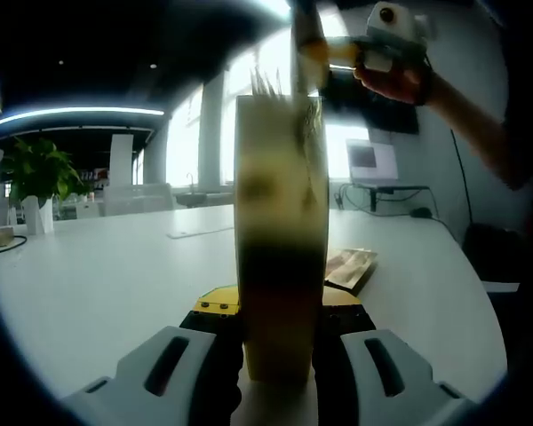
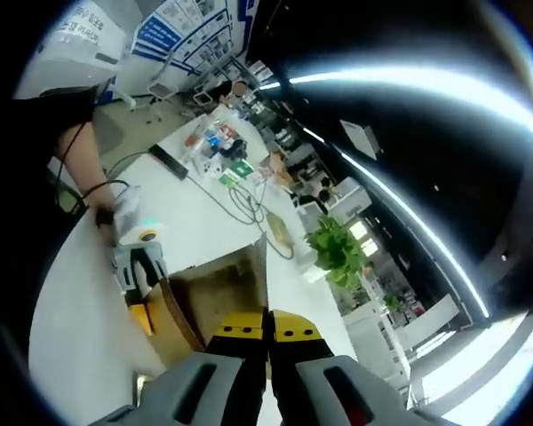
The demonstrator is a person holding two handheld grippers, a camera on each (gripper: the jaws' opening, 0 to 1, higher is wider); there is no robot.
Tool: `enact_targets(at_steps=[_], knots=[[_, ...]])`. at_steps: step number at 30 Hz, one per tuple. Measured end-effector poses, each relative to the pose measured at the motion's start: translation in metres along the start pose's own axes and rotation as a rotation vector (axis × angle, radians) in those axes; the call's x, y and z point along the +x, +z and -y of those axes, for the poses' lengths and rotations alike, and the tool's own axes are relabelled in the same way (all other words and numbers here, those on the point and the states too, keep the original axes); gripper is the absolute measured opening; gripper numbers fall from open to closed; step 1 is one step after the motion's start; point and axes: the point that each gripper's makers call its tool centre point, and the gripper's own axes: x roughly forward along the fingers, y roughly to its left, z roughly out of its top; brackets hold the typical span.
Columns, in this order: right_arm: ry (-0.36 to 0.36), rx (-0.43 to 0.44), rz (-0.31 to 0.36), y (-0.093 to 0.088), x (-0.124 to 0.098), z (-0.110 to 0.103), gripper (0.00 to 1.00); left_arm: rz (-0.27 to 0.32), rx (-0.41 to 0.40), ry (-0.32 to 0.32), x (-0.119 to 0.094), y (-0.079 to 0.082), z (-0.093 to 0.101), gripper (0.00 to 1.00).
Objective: Extract single mask from mask box in order stack masks on table
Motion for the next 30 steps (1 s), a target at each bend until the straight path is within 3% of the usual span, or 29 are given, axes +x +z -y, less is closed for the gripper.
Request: enact_targets(at_steps=[2,11,15,20,30], knots=[[-0.046,0.041,0.029,0.004,-0.003,0.006,0.00,0.000,0.001,0.000,0.000,0.000,0.000,0.20],[-0.131,0.070,0.029,0.002,-0.014,0.019,0.00,-0.001,0.002,0.000,-0.001,0.000,0.001,0.20],[-0.159,0.082,0.039,0.009,-0.021,0.026,0.00,-0.001,0.003,0.000,-0.001,0.000,0.002,0.20],[-0.191,0.052,0.008,0.008,-0.022,0.031,0.00,-0.002,0.004,0.002,-0.001,0.000,0.002,0.20],[-0.308,0.090,-0.009,0.003,-0.034,0.055,0.00,-0.003,0.005,0.003,0.000,0.000,0.002,0.20]])
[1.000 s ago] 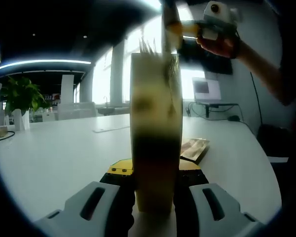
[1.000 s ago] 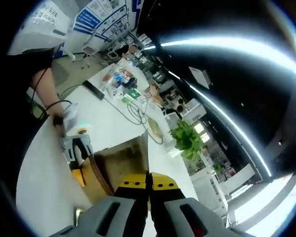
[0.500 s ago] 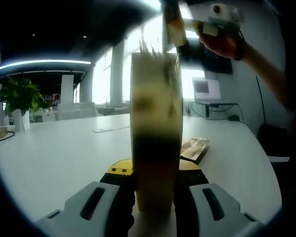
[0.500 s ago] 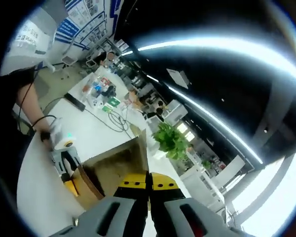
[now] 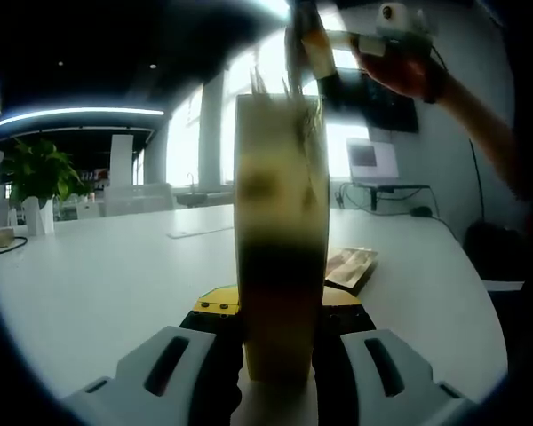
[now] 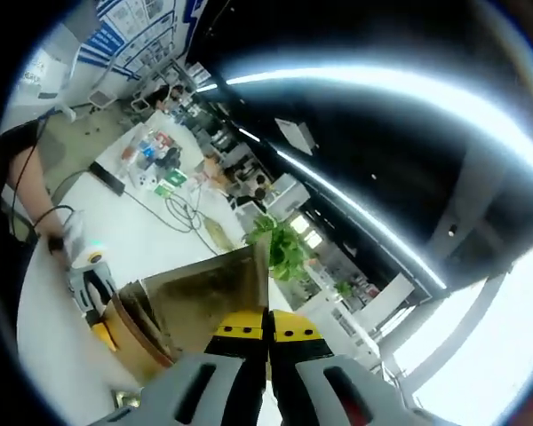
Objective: Extract single mask from mask box in order stack masks on table
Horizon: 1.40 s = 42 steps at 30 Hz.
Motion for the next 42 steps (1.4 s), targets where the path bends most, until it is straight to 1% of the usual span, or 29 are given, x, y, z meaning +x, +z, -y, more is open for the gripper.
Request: enact_targets(at_steps=[3,5,7,12,17,22,25,27,29,34,37,39,42], knots=[[-0.065,0.030,-0.016,-0.004,-0.002,0.011,0.00,0.000,0.000,0.000,0.000,0.000,0.000,0.20],[-0.093,0.066,-0.024,-0.006,-0.004,0.019,0.00,0.000,0.000,0.000,0.000,0.000,-0.001,0.20],[-0.130,0.081,-0.027,-0.008,-0.007,0.030,0.00,0.000,0.000,0.000,0.000,0.000,-0.001,0.20],[-0.163,0.102,-0.050,-0.019,-0.010,0.040,0.00,0.000,0.000,0.000,0.000,0.000,-0.001,0.20],[-0.178,0.116,-0.071,-0.028,-0.011,0.039,0.00,0.000,-0.001,-0.001,0.000,0.000,-0.001,0.20],[-0.200,0.094,-0.120,-0.041,-0.013,0.039,0.00,0.000,-0.001,-0.001,0.001,0.000,-0.001,0.20],[-0.208,0.129,-0.136,-0.047,-0.015,0.039,0.00,-0.001,-0.001,0.000,0.001,0.000,-0.001,0.20],[-0.229,0.143,-0.145,-0.050,-0.017,0.041,0.00,-0.001,0.000,0.000,0.001,0.000,-0.001,0.20],[-0.246,0.142,-0.165,-0.058,-0.018,0.043,0.00,-0.001,0.000,0.000,0.001,0.000,-0.001,0.20],[-0.243,0.147,-0.202,-0.072,-0.017,0.033,0.00,-0.001,-0.001,0.000,0.001,-0.001,-0.001,0.20],[-0.261,0.125,-0.252,-0.084,-0.016,0.030,0.00,-0.001,-0.002,-0.001,0.001,-0.001,-0.001,0.20],[-0.270,0.121,-0.259,-0.085,-0.015,0.031,0.00,-0.001,-0.003,-0.002,0.001,-0.001,-0.001,0.20],[-0.273,0.145,-0.264,-0.090,-0.016,0.030,0.00,-0.002,-0.004,-0.003,0.001,-0.001,-0.001,0.20]])
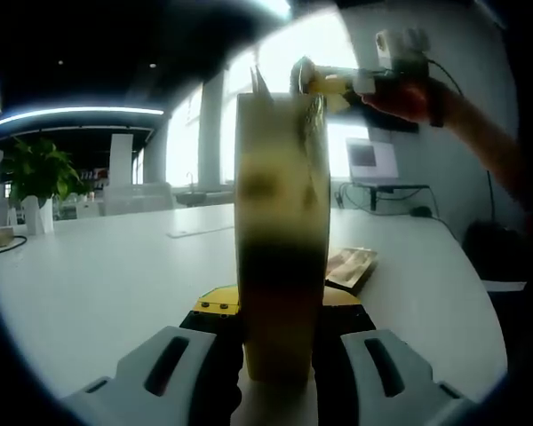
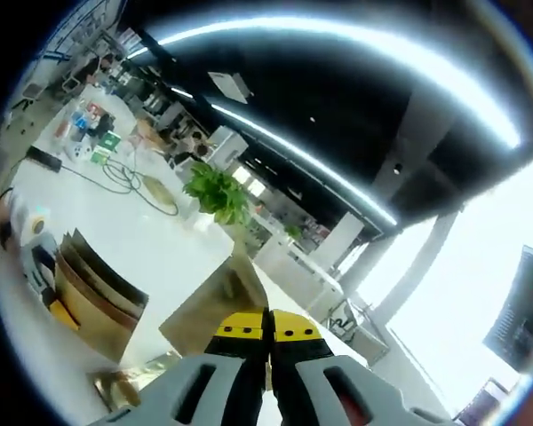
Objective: Extract single mask from mask box in order stack masks on table
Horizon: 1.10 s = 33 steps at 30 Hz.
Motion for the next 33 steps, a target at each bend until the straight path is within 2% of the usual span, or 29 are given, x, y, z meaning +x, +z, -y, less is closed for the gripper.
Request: enact_targets(at_steps=[6,7,9,16,23,28,30,33], knots=[[0.004,0.007,-0.028,-0.015,0.007,-0.005,0.00,-0.001,0.001,0.000,0.000,0.000,0.000,0.20],[0.010,0.039,-0.026,-0.017,0.007,-0.007,0.00,-0.001,0.001,0.001,0.000,0.000,0.000,0.20],[-0.015,-0.001,-0.044,-0.023,0.009,-0.006,0.00,-0.002,0.001,0.001,0.000,-0.001,0.000,0.20],[0.009,0.000,-0.091,-0.045,0.016,-0.021,0.00,-0.003,0.001,0.001,0.000,-0.001,-0.001,0.20],[0.027,-0.012,-0.125,-0.061,0.024,-0.028,0.00,-0.004,0.002,0.001,0.001,-0.001,0.000,0.20],[0.031,-0.067,-0.146,-0.071,0.033,-0.032,0.00,-0.005,0.003,0.002,0.000,-0.001,0.000,0.20],[0.026,-0.122,-0.171,-0.078,0.036,-0.032,0.00,-0.005,0.003,0.002,0.000,-0.001,0.000,0.20],[0.044,-0.157,-0.182,-0.084,0.039,-0.040,0.00,-0.006,0.003,0.002,0.001,-0.001,0.000,0.20]])
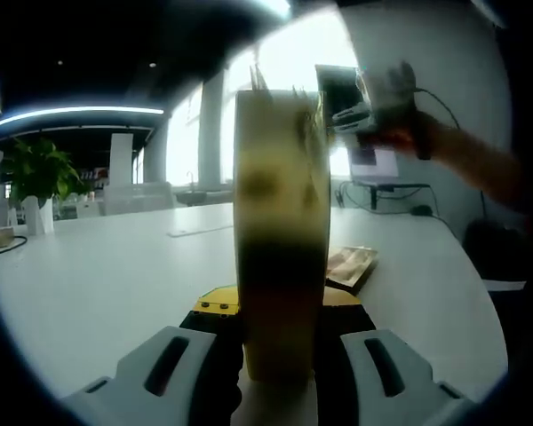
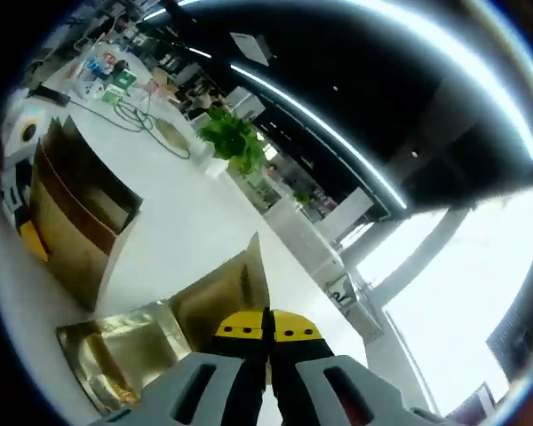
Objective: Extract single mask from mask box in order stack masks on table
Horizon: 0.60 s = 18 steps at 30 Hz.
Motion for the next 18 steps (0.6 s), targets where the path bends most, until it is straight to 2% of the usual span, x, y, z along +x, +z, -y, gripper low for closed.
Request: enact_targets(at_steps=[7,10,14,18], knots=[[0.054,-0.022,-0.011,-0.007,0.002,-0.020,0.00,-0.002,0.001,0.001,0.000,0.000,0.000,0.20],[0.083,-0.002,0.001,-0.006,-0.005,-0.031,0.00,-0.002,0.002,0.001,0.000,0.000,0.000,0.20],[0.139,-0.069,-0.017,-0.011,-0.014,-0.046,0.00,-0.004,0.003,0.001,0.000,-0.001,0.000,0.20],[0.175,-0.062,-0.014,-0.015,-0.026,-0.054,0.00,-0.005,0.004,0.001,0.000,-0.001,0.000,0.20]])
